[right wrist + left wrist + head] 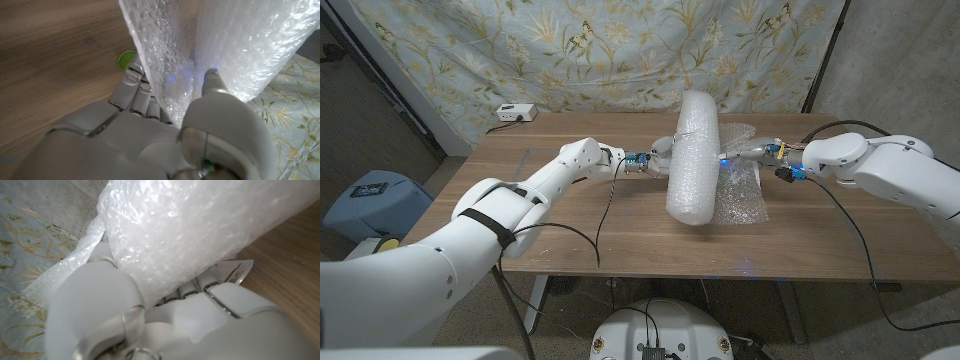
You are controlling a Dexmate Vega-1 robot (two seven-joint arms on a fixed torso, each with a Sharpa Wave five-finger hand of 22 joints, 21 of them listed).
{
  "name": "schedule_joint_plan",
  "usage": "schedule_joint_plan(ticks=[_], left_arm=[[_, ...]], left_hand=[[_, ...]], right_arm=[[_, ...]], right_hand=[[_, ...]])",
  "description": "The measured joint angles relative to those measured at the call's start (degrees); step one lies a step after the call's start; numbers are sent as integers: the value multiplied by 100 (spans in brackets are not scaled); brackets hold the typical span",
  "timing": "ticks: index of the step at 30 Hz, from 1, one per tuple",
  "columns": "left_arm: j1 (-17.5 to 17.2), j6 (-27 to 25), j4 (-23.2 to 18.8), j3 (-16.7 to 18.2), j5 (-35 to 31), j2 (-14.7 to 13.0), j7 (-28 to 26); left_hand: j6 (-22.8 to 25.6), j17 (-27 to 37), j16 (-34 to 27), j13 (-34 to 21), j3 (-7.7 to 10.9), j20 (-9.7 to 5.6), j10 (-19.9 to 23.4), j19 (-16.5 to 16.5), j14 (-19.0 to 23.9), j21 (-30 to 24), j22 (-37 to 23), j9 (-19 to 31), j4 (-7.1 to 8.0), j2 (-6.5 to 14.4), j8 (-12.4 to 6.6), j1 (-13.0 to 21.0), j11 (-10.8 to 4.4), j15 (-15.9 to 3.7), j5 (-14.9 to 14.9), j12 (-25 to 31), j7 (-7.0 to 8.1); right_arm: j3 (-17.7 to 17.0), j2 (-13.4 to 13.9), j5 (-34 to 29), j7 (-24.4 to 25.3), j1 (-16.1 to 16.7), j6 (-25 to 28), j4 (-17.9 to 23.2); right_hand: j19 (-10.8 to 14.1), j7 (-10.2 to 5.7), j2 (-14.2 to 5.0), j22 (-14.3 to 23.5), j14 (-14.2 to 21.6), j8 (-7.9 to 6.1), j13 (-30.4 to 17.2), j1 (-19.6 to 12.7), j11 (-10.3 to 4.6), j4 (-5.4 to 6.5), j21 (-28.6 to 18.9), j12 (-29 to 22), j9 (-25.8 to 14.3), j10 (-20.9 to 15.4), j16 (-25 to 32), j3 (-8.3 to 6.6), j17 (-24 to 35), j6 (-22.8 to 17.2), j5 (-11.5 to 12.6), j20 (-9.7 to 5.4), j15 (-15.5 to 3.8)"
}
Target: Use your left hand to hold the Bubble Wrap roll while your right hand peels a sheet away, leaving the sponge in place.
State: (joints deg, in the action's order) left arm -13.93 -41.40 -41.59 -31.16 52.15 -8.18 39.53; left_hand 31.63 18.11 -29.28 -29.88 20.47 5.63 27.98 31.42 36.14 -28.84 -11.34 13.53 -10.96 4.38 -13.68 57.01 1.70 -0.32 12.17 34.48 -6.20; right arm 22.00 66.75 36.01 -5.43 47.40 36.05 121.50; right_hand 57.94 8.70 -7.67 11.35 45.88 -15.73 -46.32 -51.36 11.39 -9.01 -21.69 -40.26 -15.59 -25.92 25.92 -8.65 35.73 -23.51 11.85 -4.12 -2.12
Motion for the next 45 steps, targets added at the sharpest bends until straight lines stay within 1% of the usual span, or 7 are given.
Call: schedule_joint_plan(ticks=[8, 17, 24, 26, 31, 40, 45], left_arm=[[112, 87, 274, -8, -95, 79, 180], [274, 217, 675, -9, -228, 208, 421], [487, 329, 1230, -3, -330, 387, 609], [541, 480, 1387, 15, -441, 440, 810], [634, 589, 1664, 83, -531, 545, 927], [702, 800, 1919, 232, -732, 665, 1123], [719, 858, 2004, 311, -816, 719, 1196]], left_hand=[[-50, -12, 0, 2, 25, 0, 0, 0, -1, 0, 0, -28, -25, 0, 44, 0, 0, 0, -4, -44, 50], [-356, -17, -20, 55, 25, 33, -7, -33, -2, -21, 0, -58, -25, 1, 183, -1, 7, -1, 8, -242, 98], [-1314, -22, 277, 274, -26, 257, -665, -259, -359, -21, -4, -159, 26, 124, 360, -124, 521, 190, 8, -807, 188], [-1629, -95, 418, 344, 135, 332, -861, -334, -543, -20, -20, -194, 200, 146, 360, -145, 673, 336, -28, -978, 281], [-2062, -217, 641, 438, 197, 420, -1085, -464, -802, 5, -27, -236, 261, 145, 360, -275, 897, 554, -53, -1198, 540], [-2325, -351, 861, 571, 206, 562, -1266, -607, -994, 18, -10, -276, 268, 97, 346, -389, 1017, 812, -53, -1403, 1303], [-2273, -376, 904, 597, 205, 582, -1266, -627, -994, 22, -7, -291, 268, 97, 327, -389, 1017, 812, -75, -1436, 1492]], right_arm=[[1, -43, -38, 146, -24, 115, 37], [1, -90, -62, 284, -34, 217, 56], [2, -105, -65, 317, -49, 265, 55], [3, -108, -65, 317, -62, 270, 38], [3, -109, -53, 313, -68, 272, 24], [0, -80, -33, 260, -79, 265, -5], [-32, -51, -22, 251, -55, 222, -10]], right_hand=[[472, 49, -16, 23, 683, -107, -94, -378, -359, -46, -295, -390, -94, -679, 172, -171, 146, -539, -21, -306, -455], [724, 83, -19, 27, 990, -187, -41, -521, -610, -30, -437, -534, -159, -1021, 187, -285, 239, -833, -43, -438, -616], [755, 93, -20, 27, 1088, -191, -55, -582, -642, -24, -465, -580, -186, -1071, 206, -292, 289, -886, -63, -468, -657], [755, 88, -9, 28, 1101, -191, -58, -593, -643, -47, -510, -584, -186, -1072, 205, -315, 295, -921, -63, -468, -668], [754, 102, -28, 28, 1115, -191, -80, -634, -671, -23, -510, -593, -212, -1101, 205, -339, 318, -936, -63, -468, -666], [754, 102, 18, 28, 1116, -191, -108, -679, -671, -25, -510, -623, -223, -1100, 206, -340, 371, -936, -84, -468, -666], [754, 81, 17, 28, 1151, -190, -109, -741, -694, -47, -544, -623, -238, -1123, 205, -362, 410, -956, -85, -468, -673]])
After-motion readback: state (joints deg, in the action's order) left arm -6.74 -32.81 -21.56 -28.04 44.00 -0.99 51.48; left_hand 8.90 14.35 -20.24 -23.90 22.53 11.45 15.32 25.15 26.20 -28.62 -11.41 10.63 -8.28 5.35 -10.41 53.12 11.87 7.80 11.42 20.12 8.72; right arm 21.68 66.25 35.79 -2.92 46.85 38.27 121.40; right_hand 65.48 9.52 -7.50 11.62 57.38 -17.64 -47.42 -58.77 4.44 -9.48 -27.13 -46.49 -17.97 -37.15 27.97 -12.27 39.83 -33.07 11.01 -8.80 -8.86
